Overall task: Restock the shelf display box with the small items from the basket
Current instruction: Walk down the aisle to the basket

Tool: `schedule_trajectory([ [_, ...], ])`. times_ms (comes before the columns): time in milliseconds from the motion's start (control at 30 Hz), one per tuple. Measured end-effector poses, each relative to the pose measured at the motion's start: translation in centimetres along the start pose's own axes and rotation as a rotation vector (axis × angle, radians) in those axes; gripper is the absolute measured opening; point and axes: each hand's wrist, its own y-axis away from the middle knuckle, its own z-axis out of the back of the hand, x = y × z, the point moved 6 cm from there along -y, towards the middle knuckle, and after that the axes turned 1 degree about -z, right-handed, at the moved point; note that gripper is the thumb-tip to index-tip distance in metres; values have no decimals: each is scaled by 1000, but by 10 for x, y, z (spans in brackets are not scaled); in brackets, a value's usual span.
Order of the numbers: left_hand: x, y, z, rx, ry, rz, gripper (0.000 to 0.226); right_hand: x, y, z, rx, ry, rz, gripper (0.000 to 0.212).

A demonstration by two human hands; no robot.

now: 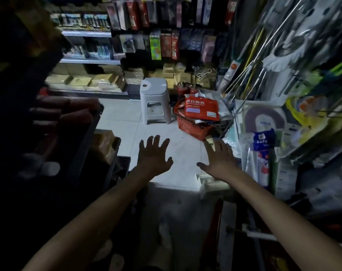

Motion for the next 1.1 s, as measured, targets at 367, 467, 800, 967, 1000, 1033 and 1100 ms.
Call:
schedule_trajectory([
  [367,92,-229,13,59,-14,120,76,20,-258,52,24,89,85,96],
  [467,127,-279,26,73,-7,185,74,42,-325,72,47,98,142,94],
  [800,246,-399,24,120,4,393,74,128,-551,92,84,111,391,96],
  [967,318,-442,38,146,27,611,74,173,-664,115,91,126,552,95],
  [1000,332,-448,41,149,39,653,73,183,-682,121,102,125,583,96],
  [1033,347,-452,45,145,47,699,72,195,-700,127,112,129,613,96],
  [1100,376,-460,52,139,73,787,70,222,-734,138,130,136,674,96],
])
